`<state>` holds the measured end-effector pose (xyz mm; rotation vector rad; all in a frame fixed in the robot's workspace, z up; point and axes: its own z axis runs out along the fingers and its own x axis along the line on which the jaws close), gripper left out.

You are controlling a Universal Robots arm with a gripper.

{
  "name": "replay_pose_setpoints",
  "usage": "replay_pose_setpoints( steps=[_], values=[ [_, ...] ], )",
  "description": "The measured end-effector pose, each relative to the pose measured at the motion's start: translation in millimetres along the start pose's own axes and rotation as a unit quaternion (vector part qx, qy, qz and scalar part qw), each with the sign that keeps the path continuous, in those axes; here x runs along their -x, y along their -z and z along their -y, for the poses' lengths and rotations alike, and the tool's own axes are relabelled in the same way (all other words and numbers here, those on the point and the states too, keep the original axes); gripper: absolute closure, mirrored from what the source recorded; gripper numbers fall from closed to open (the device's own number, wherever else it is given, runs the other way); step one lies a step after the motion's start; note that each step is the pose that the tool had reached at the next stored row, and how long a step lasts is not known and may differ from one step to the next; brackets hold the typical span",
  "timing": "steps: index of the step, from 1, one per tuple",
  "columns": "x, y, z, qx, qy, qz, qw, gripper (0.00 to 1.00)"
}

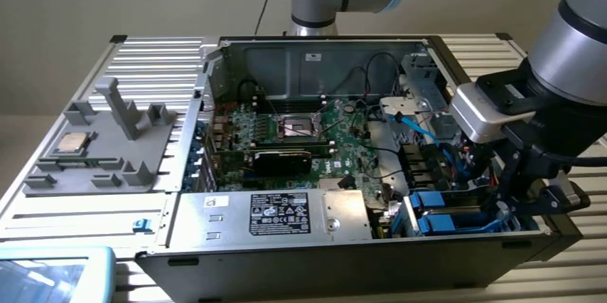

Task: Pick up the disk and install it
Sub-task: 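Insert the first disk wire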

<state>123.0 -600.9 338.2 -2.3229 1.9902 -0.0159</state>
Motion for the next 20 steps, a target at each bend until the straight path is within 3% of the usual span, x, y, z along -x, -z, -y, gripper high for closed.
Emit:
replay_pose_setpoints(
  steps=[8,11,17,20],
  values=[
    [-0.1,-2.4,-0.2,0.0006,0.001,0.0013,1.0,0.53],
    [-0.1,-2.4,-0.2,0.0037,0.001,0.0019,1.0,0.53],
    [-0.1,-2.4,-0.1,0.0037,0.001,0.0019,1.0,0.53],
    [-0.1,-2.4,0.0,0.0023,0.001,0.0017,1.0,0.53]
  ],
)
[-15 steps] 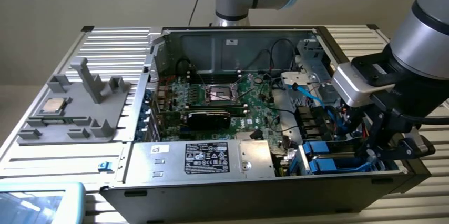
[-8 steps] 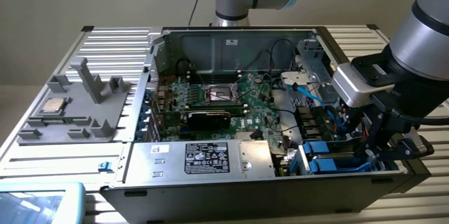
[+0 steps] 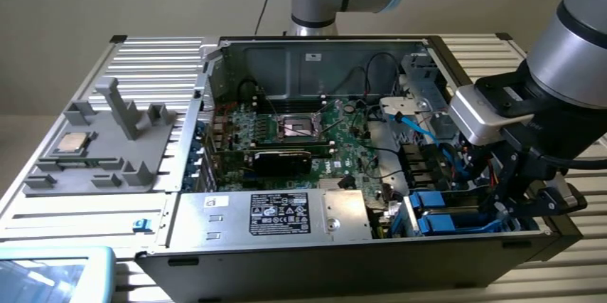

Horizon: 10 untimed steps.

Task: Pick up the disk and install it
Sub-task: 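Insert the first disk wire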

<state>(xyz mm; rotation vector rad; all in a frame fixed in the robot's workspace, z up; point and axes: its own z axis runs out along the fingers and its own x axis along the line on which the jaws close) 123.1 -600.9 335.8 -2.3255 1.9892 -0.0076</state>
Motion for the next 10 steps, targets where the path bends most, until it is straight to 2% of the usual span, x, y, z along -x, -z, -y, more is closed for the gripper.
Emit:
replay_pose_setpoints(
  steps=[10],
  values=[
    [-0.3,-0.1,2.1,-0.0004,0.0,0.0003,1.0,0.53]
  ],
)
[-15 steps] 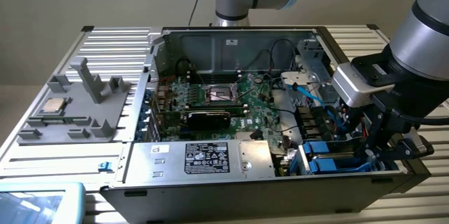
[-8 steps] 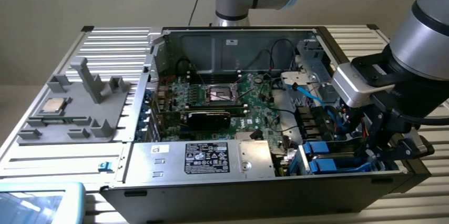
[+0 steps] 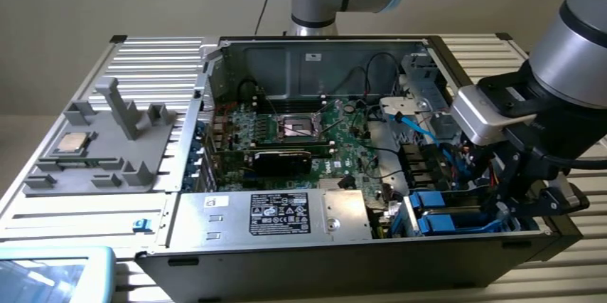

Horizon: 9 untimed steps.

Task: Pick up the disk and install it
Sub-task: 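Insert the first disk wire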

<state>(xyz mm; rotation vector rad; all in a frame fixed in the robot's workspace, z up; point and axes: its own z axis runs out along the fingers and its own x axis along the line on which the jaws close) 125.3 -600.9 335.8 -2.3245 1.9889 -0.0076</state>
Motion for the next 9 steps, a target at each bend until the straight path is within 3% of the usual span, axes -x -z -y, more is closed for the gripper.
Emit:
replay_pose_setpoints(
  steps=[4,5,6,9],
  values=[
    [-0.1,-0.1,0.6,0.0,0.0,0.0002,1.0,0.53],
    [-0.1,-0.1,0.7,0.0,0.0,0.0001,1.0,0.62],
    [-0.1,0.0,0.8,0.0,0.0,0.0001,1.0,0.62],
    [-0.1,-0.1,0.8,-0.0001,0.0,0.0002,1.0,0.74]
  ],
)
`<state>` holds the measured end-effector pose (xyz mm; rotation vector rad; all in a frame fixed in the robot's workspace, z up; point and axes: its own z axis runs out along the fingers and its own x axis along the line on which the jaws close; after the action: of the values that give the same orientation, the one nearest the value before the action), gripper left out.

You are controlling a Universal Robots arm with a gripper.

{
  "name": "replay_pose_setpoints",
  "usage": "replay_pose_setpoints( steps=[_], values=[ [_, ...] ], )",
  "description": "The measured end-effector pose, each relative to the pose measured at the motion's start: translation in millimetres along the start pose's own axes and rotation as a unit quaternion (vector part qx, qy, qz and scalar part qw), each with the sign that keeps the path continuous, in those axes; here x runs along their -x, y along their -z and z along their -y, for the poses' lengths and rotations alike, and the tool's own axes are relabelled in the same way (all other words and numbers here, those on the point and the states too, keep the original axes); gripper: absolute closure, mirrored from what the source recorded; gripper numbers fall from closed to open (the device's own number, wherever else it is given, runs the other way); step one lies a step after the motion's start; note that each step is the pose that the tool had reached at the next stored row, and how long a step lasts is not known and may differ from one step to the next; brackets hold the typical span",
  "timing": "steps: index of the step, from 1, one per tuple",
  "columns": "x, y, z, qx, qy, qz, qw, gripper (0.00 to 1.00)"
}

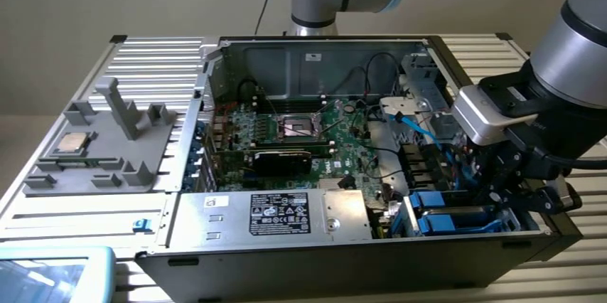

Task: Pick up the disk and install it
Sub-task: 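Insert the first disk wire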

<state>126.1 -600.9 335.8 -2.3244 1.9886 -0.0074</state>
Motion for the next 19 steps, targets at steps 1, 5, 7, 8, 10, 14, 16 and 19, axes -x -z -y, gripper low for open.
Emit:
replay_pose_setpoints(
  steps=[1,5,7,8,10,14,16,19],
  values=[
    [0.0,0.0,0.0,0.0,0.0,0.0001,1.0,0.8],
    [0.0,0.0,0.0,0.0,0.0,0.0,1.0,0.83],
    [0.4,0.7,0.1,0.0,0.0,0.0,1.0,0.83],
    [0.7,1.7,0.2,0.0,0.0,-0.0002,1.0,0.83],
    [2.2,5.3,0.7,-0.0008,0.0,-0.0005,1.0,0.83],
    [7.0,15.5,2.0,-0.0018,0.0,-0.0043,1.0,0.83],
    [10.9,18.8,2.6,-0.001,0.001,-0.0106,0.9999,0.83],
    [17.1,20.3,3.5,0.0016,0.002,-0.027,0.9996,0.83]
  ],
)
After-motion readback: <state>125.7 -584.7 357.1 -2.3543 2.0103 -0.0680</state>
